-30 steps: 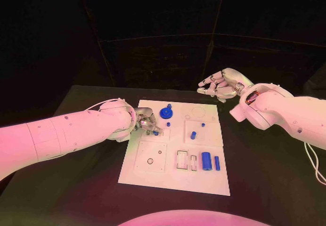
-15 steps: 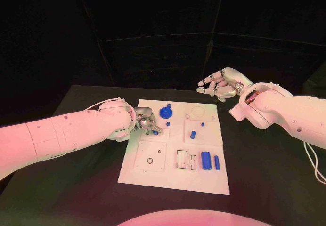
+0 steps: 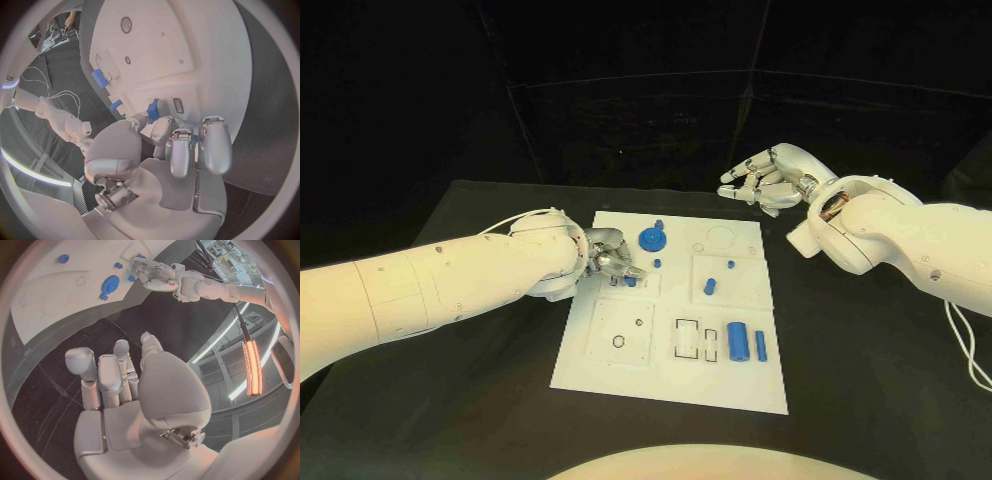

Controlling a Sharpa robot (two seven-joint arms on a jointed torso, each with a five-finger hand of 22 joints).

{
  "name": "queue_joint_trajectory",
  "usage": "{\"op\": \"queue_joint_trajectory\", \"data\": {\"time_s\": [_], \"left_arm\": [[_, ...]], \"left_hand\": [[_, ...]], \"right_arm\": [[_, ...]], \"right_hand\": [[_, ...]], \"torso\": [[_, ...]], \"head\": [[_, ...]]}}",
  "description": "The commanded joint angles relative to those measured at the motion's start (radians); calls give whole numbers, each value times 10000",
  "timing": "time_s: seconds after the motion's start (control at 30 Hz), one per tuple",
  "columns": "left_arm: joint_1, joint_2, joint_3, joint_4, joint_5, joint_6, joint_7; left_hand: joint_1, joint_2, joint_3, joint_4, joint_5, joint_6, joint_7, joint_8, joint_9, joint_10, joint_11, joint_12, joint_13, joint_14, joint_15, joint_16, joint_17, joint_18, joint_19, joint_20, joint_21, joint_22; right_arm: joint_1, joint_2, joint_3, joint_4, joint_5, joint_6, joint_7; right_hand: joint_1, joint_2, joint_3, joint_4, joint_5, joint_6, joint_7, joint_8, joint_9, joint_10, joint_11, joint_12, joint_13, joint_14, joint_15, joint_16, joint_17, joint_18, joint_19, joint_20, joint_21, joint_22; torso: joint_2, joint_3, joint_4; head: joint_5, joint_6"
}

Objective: Assemble the parts on the task board

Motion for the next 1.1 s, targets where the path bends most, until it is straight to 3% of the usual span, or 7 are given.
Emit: {"op": "queue_joint_trajectory", "data": {"time_s": [0.03, 0.33, 1.1], "left_arm": [[5, -3, -3, -4, -39, 113, 21], [9, 0, -2, -52, -39, 131, 19], [11, -18, -2, 70, -39, 246, 20]], "left_hand": [[19, 141, 90, 4, 44, 29, -14, -2, 0, 64, 5, 53, 8, 1037, -84, 33, 2632, -165, 258, -74, 65, 13], [206, 413, 384, -123, 48, 17, -16, -26, 3, 70, 2, 49, 15, 1037, -89, 33, 2632, -165, 255, -79, 57, 21], [-60, -89, 52, -168, -19, 72, 12, -30, 17, 90, 24, 53, 39, 1037, -71, 33, 2632, -164, 250, -66, 43, 33]], "right_arm": [[19, 8, 7, 6, -27, 37, 71], [19, 7, 7, 15, -28, 43, 71], [18, 20, 7, -8, -28, 77, 85]], "right_hand": [[1, 74, -44, 7, 39, -18, -23, 45, -12, -83, -12, -55, -15, 97, -32, -41, -15, 158, -8, 6, -50, -8], [-9, 80, -63, 21, 67, -17, -23, 50, -11, -81, -12, -53, -23, 100, -33, -46, -13, 158, -5, 5, -57, -16], [-9, 80, -63, 21, 67, -17, -23, 50, -11, -81, -12, -53, -23, 100, -33, -46, -13, 158, -5, 5, -57, -16]], "torso": [[5, -2, -6], [2, 1, -5], [-8, -7, 4]], "head": [[-1, 3], [-13, -26], [-15, -65]]}}
